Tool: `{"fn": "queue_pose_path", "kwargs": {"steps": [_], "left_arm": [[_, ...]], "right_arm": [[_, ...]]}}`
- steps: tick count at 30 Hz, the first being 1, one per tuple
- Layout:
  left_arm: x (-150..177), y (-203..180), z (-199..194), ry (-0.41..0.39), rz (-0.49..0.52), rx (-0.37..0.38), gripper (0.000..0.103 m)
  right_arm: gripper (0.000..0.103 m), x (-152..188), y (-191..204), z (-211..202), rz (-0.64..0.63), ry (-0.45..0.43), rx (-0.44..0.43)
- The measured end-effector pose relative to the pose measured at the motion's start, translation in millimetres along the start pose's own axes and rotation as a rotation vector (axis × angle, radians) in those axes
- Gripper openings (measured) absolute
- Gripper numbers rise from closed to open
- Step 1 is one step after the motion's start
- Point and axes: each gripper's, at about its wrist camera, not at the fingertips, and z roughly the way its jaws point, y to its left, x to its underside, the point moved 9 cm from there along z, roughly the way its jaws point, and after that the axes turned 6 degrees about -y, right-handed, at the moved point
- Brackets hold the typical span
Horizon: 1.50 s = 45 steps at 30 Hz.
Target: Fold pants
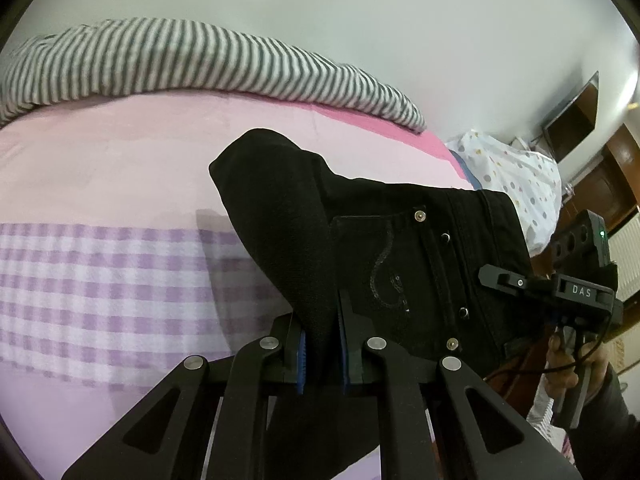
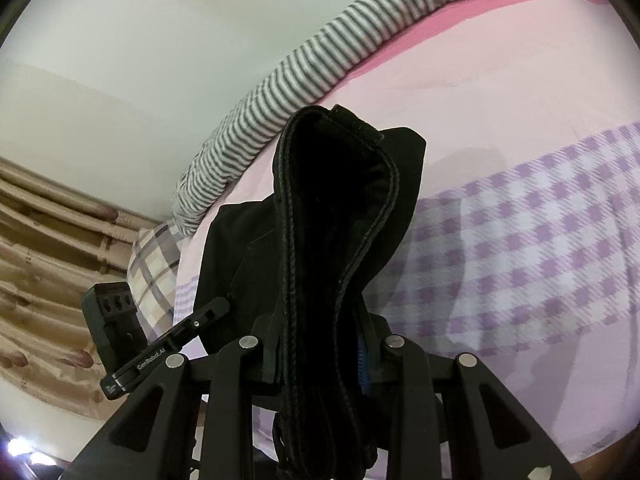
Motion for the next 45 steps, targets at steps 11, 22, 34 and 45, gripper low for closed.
{"fn": "queue_pose_path", "kwargs": {"steps": [11,22,34,45], "left_arm": [[-23,71,-52,-0.073,-0.047,-0.079,0.012],[-56,154,-72,-0.124,-0.113,-0.158,0.012],[-84,223,-65,-0.109,-0.149,-0.217,0.012],[-91,257,-45,-0.076,-0.140,-0.276,0.012]], "right_arm": [[0.025,2,61,58,-0.054,0.051,-0.072],[0.025,-5,116,130,-0.101,0.119,-0.116],[0.025,-8,130,183,-0.072,0.180,-0.127],[0.025,-1,120,208,-0.010,0.201,-0.090]]}}
